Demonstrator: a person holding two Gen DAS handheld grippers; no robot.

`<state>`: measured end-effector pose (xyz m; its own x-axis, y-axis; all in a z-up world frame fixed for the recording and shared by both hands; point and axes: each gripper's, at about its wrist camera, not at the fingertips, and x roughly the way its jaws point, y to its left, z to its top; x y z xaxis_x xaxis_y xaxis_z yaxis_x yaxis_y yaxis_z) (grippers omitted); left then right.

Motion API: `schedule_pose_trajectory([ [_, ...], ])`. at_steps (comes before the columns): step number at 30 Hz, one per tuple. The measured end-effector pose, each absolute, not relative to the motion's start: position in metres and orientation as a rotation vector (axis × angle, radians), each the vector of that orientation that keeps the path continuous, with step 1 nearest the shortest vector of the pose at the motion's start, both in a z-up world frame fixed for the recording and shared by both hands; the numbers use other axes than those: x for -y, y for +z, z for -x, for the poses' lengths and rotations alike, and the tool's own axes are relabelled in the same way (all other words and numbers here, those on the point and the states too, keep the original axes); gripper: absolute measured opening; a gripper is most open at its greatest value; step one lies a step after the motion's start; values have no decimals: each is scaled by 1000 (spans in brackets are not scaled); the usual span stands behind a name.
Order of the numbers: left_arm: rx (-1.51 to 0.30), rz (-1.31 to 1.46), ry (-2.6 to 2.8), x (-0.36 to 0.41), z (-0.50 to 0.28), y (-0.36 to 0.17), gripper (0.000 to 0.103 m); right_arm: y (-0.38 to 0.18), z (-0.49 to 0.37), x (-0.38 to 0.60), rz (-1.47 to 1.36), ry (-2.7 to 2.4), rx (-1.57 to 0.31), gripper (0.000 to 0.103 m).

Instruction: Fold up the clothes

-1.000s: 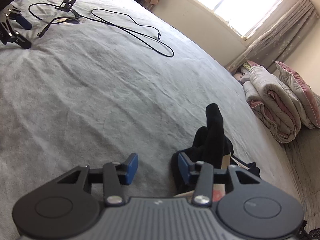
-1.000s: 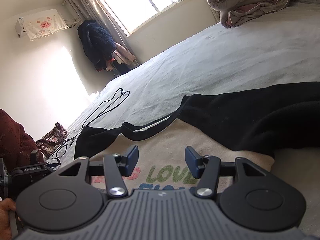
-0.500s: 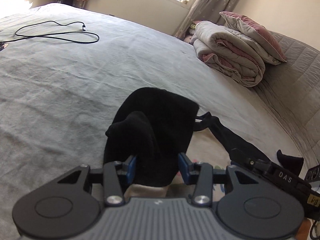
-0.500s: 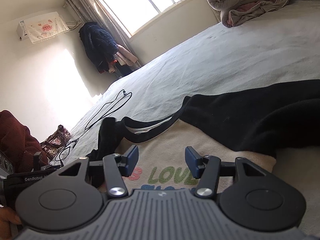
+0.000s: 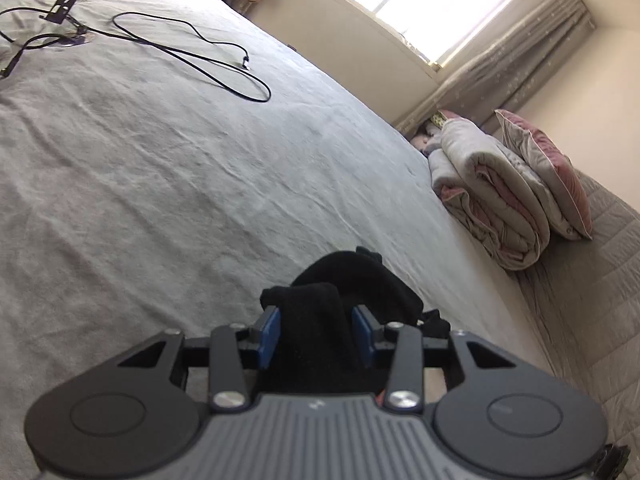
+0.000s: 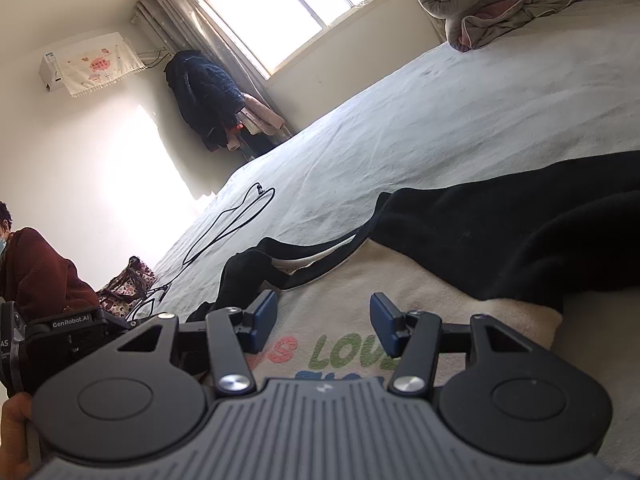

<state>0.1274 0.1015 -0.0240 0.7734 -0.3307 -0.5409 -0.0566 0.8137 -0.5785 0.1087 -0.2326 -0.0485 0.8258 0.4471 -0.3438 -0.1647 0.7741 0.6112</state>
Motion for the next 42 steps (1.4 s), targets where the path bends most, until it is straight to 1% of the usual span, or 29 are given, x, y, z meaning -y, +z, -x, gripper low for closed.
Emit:
schedule_pose_trajectory([
  [3,-709,547,-92,-111,-129,-26,40,-49,-109,232,-598,345,-502,56],
  [6,-793,487,-128,-106,-129,-39,40,-50,-109,232,-597,343,-504,56],
  [14,-779,280,-160,-68,-119,-44,40,-51,-109,232,-593,339,-508,56],
  [20,-779,225,-190,-58,-114,-40,32,-52,-109,232,-596,339,-509,56],
  [22,-777,221,-196,-55,-112,-40,26,-52,-109,232,-597,338,-509,56],
  [23,-776,220,-201,-54,-112,-39,18,-52,-109,232,-597,339,-509,56],
  [24,-777,221,-202,-53,-111,-38,8,-52,-109,232,-597,339,-509,56],
  [26,-778,214,-190,-52,-111,-36,5,-52,-110,232,-598,339,-509,56],
  [30,-774,217,-158,-59,-110,-31,3,-52,-110,233,-601,337,-508,56],
  [36,-753,202,-121,-72,-110,-22,2,-52,-110,234,-605,335,-505,56],
  [42,-728,123,-86,-70,-118,-11,2,-51,-109,236,-609,333,-497,56],
])
